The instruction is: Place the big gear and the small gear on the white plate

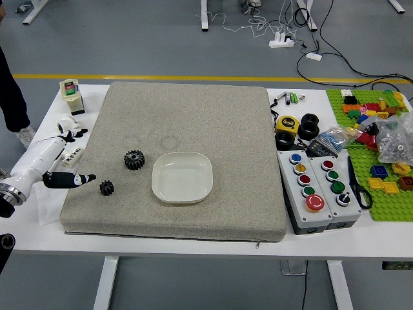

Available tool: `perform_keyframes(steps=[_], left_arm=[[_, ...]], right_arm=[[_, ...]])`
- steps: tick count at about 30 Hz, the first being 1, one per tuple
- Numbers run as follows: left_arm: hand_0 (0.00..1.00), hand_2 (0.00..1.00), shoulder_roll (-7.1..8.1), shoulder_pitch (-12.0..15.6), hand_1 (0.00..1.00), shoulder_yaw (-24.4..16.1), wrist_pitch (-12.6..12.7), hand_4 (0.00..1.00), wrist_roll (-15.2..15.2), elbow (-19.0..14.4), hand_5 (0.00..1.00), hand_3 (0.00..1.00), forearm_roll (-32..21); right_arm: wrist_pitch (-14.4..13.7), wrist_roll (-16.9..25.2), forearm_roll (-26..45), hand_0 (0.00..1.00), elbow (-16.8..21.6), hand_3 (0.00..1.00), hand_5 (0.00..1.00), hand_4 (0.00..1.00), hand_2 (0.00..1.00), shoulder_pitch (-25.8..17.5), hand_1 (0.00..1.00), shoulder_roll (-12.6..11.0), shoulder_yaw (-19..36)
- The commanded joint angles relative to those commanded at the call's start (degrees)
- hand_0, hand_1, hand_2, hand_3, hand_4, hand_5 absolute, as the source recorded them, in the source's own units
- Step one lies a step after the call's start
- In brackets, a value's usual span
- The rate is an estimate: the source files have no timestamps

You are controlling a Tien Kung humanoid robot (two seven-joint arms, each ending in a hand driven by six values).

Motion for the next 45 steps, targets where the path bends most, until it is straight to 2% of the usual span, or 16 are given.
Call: perform_keyframes(steps=[4,5,8,11,12,15,17,18,23,24,29,30,45], left_arm=[[0.731,0.877,1.06,-0.7,0.802,2.1,-0.9,0.948,0.1,-0.4,0.233,0.903,0.0],[0.703,0.831,1.27,-0.8,0.766,2.6,-1.1,0.935,0.1,-0.5,0.213,0.863,0.0],[0.703,0.831,1.91,-0.8,0.766,3.9,-2.3,0.935,0.7,-1.6,0.213,0.863,0.5],[0.703,0.831,2.02,-0.2,0.766,4.9,-4.0,0.935,2.5,-3.5,0.213,0.863,1.8],[0.665,0.752,2.01,-0.2,0.702,5.0,-4.1,0.925,2.7,-3.7,0.203,0.774,1.9],[0.665,0.752,1.79,-0.2,0.702,6.4,-4.6,0.925,3.4,-3.7,0.203,0.774,2.5],[0.665,0.752,1.65,-0.4,0.702,7.2,-4.4,0.925,3.5,-3.2,0.203,0.774,2.6],[0.601,0.641,1.54,-0.4,0.63,7.6,-3.9,0.856,3.4,-2.7,0.181,0.642,2.5],[0.601,0.641,0.91,-0.1,0.63,8.1,-1.5,0.856,2.8,-1.2,0.181,0.642,2.1],[0.578,0.613,0.79,0.0,0.591,8.2,-1.2,0.795,2.7,-0.9,0.16,0.578,2.1],[0.578,0.613,0.28,-0.1,0.591,8.5,-1.0,0.795,2.9,0.3,0.16,0.578,2.2],[0.559,0.602,0.23,-0.1,0.577,8.5,-1.1,0.759,2.9,0.5,0.14,0.567,2.2],[0.558,0.607,-0.15,-0.6,0.583,8.8,-1.1,0.777,2.8,2.7,0.148,0.573,2.2]], right_arm=[[0.0,0.0,0.1,0.619,0.0,0.469,0.588,0.72,0.673,0.0,0.618,0.0,-0.2],[0.0,0.0,0.2,0.619,0.0,0.469,0.588,0.72,0.673,-0.1,0.618,0.0,-0.2],[0.0,0.0,0.1,0.619,0.0,0.469,0.588,0.72,0.673,-0.1,0.618,0.0,-0.3],[0.0,0.0,0.2,0.619,0.0,0.469,0.588,0.72,0.673,-0.1,0.618,0.0,-0.3],[0.0,0.0,0.1,0.619,0.0,0.469,0.587,0.719,0.672,-0.1,0.618,0.0,-0.3],[0.0,0.0,0.2,0.619,0.0,0.469,0.587,0.719,0.672,0.1,0.618,0.0,-0.2],[0.0,0.0,0.1,0.619,0.1,0.469,0.587,0.719,0.672,0.2,0.618,-0.1,-0.2],[0.0,0.1,0.1,0.619,0.1,0.469,0.587,0.72,0.672,0.3,0.618,-0.1,-0.2],[0.0,0.1,0.2,0.619,0.1,0.469,0.587,0.72,0.672,0.3,0.618,-0.2,-0.1],[0.0,0.0,0.1,0.618,0.1,0.469,0.587,0.72,0.671,0.4,0.616,-0.2,-0.1],[-0.1,0.0,0.0,0.618,0.1,0.469,0.587,0.72,0.671,0.4,0.616,-0.2,-0.2],[0.0,0.0,0.0,0.619,0.1,0.469,0.587,0.719,0.671,0.5,0.617,-0.2,-0.3],[0.0,0.0,0.2,0.619,0.1,0.469,0.588,0.72,0.672,0.7,0.618,-0.2,-0.7]])
